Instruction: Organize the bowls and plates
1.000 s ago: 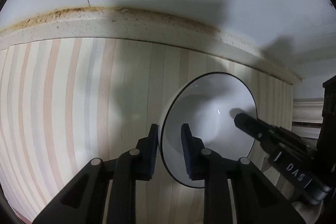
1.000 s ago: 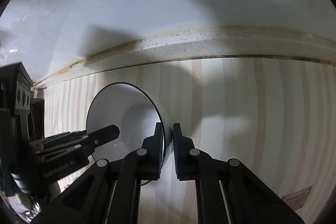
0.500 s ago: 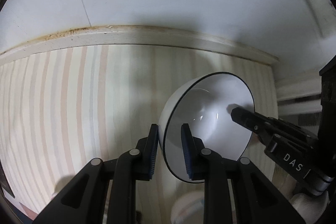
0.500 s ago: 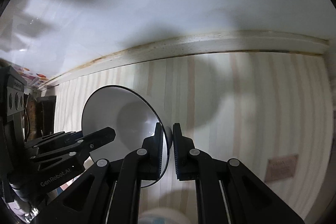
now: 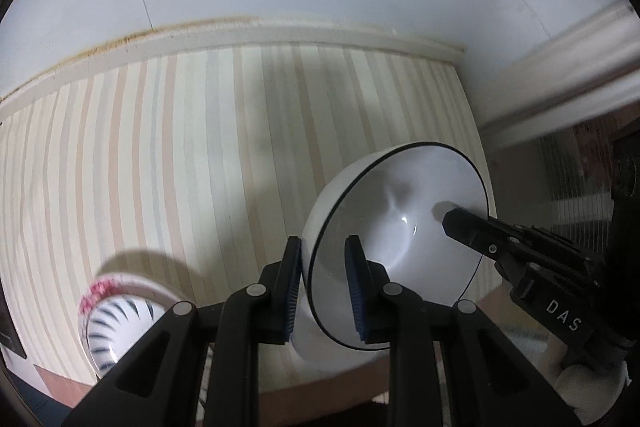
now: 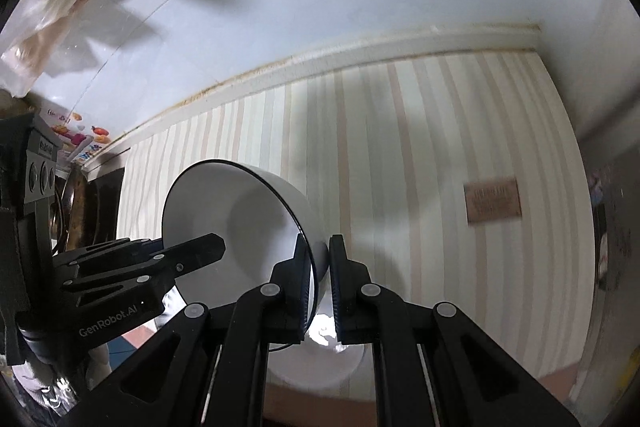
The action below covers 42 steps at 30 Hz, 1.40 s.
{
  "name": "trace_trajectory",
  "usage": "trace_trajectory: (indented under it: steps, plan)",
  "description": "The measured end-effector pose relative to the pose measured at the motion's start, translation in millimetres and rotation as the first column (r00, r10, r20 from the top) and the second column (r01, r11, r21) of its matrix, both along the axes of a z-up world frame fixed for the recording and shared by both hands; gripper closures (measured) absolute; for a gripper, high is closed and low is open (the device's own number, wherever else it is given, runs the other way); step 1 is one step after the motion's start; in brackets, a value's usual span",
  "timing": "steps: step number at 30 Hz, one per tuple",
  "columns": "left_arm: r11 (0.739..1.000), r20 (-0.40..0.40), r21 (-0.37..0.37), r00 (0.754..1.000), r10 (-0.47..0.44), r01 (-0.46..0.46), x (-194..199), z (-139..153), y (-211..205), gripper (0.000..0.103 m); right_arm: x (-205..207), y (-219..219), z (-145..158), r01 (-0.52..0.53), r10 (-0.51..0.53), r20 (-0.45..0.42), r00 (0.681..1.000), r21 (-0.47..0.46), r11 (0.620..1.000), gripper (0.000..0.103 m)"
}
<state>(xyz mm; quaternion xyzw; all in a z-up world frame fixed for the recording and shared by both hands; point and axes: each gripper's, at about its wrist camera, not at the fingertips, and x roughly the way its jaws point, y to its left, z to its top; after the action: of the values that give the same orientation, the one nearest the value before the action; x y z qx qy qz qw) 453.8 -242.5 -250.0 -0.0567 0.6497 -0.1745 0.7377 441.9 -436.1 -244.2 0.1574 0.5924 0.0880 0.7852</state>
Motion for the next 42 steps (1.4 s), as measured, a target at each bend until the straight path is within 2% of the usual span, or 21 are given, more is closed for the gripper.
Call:
trace_trajectory:
  steps: [7,18,27,37,42]
  plan:
    - [0.999,-0.073,0.015,0.996,-0.042,0.043,-35.9,-25.0,-1.0,0.084,-51.6,-2.8,-28.8,0.017,-0.015,-0.064,0.998,0.017,1.0,0.092]
    - [0.986,-0.133,0.109,0.985,-0.111,0.126,-55.6,-56.2,-17.0,0.084,-72.4,3.2,-74.6,0.02,-0.019,-0.15,0.988,0.008,1.0,0.092]
    - [0.976,-0.121,0.162,0.984,-0.129,0.148,-56.8,-63.7,-27.1,0.084,-70.3,4.0,-90.3,0.02,-0.021,-0.176,0.984,-0.004,1.0,0.092]
    - [0.964,-0.092,0.209,0.985,-0.147,0.164,-60.1,-68.8,-36.9,0.084,-60.7,5.8,-95.0,0.016,-0.019,-0.192,0.981,-0.019,1.0,0.092]
    - [0.952,-0.071,0.255,0.985,-0.155,0.168,-61.6,-70.1,-39.1,0.084,-58.9,7.0,-94.7,0.018,-0.024,-0.195,0.98,-0.03,0.999,0.092]
